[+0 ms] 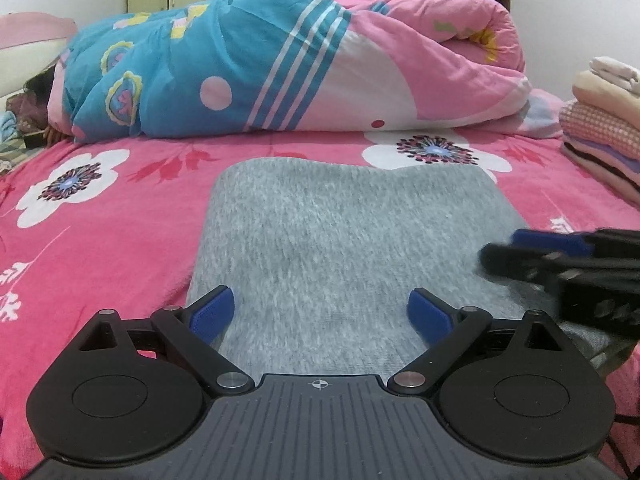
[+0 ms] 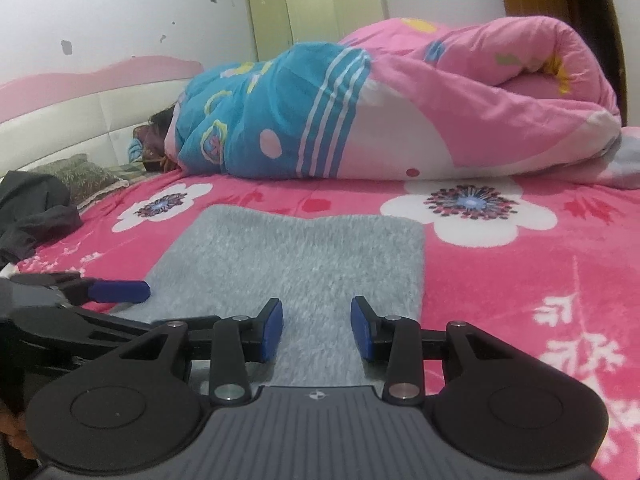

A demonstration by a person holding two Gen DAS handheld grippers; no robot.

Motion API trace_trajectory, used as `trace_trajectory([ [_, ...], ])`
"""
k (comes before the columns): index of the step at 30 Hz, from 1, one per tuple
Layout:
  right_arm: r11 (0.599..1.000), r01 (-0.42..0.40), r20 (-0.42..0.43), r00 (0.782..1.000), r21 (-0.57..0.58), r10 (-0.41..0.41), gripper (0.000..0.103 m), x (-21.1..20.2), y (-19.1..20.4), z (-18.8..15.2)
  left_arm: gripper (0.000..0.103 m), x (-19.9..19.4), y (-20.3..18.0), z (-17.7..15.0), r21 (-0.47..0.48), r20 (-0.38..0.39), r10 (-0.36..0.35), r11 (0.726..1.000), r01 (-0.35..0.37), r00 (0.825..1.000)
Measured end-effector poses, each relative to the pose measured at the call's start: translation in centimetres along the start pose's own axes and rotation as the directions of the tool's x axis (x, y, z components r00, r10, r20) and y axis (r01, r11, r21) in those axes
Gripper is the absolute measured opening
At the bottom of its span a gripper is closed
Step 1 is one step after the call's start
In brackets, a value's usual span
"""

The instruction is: Fold clothes

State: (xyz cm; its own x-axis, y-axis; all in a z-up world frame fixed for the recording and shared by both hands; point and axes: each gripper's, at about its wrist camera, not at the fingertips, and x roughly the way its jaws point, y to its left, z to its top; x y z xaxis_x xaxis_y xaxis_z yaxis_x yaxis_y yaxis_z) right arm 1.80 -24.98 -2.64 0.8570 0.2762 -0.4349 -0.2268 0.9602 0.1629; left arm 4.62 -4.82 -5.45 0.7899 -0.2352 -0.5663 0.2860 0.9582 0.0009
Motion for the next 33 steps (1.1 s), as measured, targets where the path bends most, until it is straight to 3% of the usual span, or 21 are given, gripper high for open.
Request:
trace_trajectory([
  [5,0.999,0.032,0.072,0.997,0.04,-0.035,0.041,-3.6,-0.7,0.1,0.096,0.0,0.1,-0.1,-0.002,0.007,-0.005,1.0,0.005,1.0],
  [9,0.999,0.05,0.012,0.999,0.007,-0.05,0.041,-3.5,-1.0,-2.6,0.097,0.0,0.1,-0.4,-0.002,0.017,-0.008,1.0,0.008,1.0],
  [11,0.999,0.028,0.055,0.998,0.043,-0.03,0.041,-3.9,-1.6,-3.9,0.097,-0.1,0.0,-0.5,0.003,0.022,-0.009,1.0,0.008,1.0],
  [16,0.993,-0.002,0.069,0.998,0.115,-0.006,0.042,-3.8,-2.5,-4.2,0.097,0.0,0.0,-0.3,-0.002,0.014,-0.004,1.0,0.004,1.0],
  [33,0.999,0.045,0.079,0.996,-0.002,-0.045,0.042,-4.2,-1.1,-4.2,0.098,-0.3,-0.2,-0.6,-0.006,0.01,0.014,1.0,-0.014,1.0],
])
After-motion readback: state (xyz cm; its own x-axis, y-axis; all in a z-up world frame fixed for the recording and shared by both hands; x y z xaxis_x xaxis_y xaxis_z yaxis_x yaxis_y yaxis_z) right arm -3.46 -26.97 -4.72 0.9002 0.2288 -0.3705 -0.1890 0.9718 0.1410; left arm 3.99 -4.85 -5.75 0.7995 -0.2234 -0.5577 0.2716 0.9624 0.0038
